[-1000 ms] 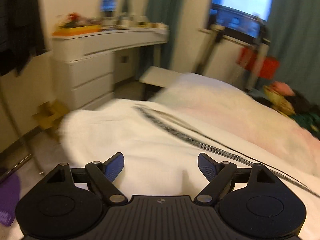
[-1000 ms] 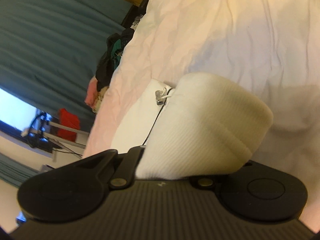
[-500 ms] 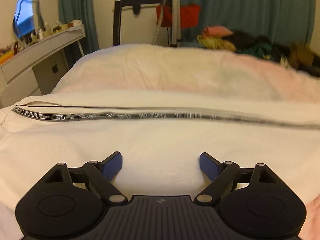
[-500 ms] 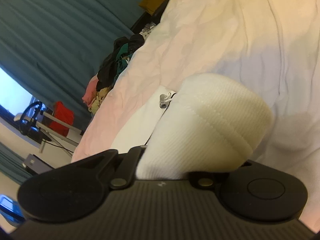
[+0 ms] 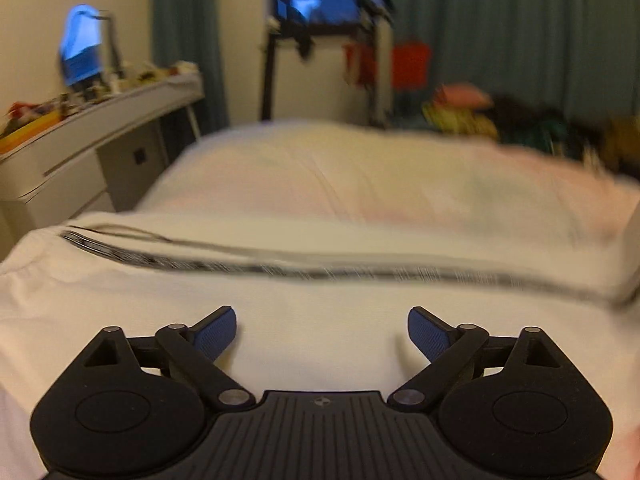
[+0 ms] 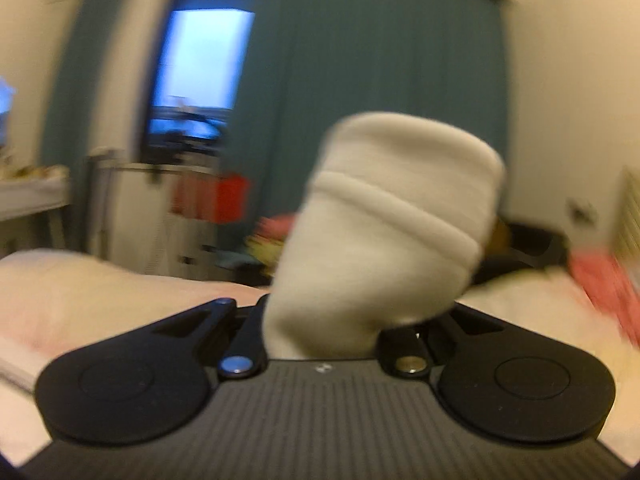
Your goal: Fold clothes
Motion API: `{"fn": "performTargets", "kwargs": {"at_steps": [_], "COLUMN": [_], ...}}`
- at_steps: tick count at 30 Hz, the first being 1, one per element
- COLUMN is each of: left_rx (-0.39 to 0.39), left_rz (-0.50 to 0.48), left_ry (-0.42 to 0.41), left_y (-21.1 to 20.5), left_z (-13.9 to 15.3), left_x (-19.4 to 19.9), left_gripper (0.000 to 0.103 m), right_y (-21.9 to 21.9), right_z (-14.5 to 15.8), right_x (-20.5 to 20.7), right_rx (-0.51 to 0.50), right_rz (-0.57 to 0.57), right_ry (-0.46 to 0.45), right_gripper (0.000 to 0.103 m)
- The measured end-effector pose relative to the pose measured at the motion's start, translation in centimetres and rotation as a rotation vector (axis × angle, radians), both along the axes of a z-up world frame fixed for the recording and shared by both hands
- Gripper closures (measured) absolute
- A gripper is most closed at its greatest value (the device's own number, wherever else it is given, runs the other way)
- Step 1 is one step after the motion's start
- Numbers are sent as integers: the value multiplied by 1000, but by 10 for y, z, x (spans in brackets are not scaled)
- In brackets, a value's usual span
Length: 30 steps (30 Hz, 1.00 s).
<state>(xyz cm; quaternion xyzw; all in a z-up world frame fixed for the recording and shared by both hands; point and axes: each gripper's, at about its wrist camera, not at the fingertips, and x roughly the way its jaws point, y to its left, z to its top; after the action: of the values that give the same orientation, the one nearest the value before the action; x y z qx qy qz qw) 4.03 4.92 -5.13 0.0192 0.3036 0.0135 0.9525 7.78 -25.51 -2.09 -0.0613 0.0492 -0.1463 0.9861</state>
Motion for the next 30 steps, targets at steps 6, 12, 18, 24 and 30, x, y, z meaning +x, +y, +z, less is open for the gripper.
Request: {"fn": "performTargets", "kwargs": {"at_steps": [6,12,18,24,30], "left_rx": [-75,-239,-322,-276,-218], "left_rz": [182,232,183,87,-11], "left_ry": [-71,-29,-60,-55,-63], "left_y": [56,93,94,71,52], "left_z": [33,33,37,26,22], "left_x": [-12,-12,-10,-8,-15], "left_gripper": [8,8,8,8,8], "right_y": [129,176,196,191,161], "right_z": [-65,-113,-107,-111,-74], "right_x": [1,3,-7,-7,-30], "right_rx": [-197,-327,-395,-346,-50], "right_rz": [284,364,444,516,641], "right_ry": [171,306,214,298,423], "right_gripper": [91,91,91,87,40]}}
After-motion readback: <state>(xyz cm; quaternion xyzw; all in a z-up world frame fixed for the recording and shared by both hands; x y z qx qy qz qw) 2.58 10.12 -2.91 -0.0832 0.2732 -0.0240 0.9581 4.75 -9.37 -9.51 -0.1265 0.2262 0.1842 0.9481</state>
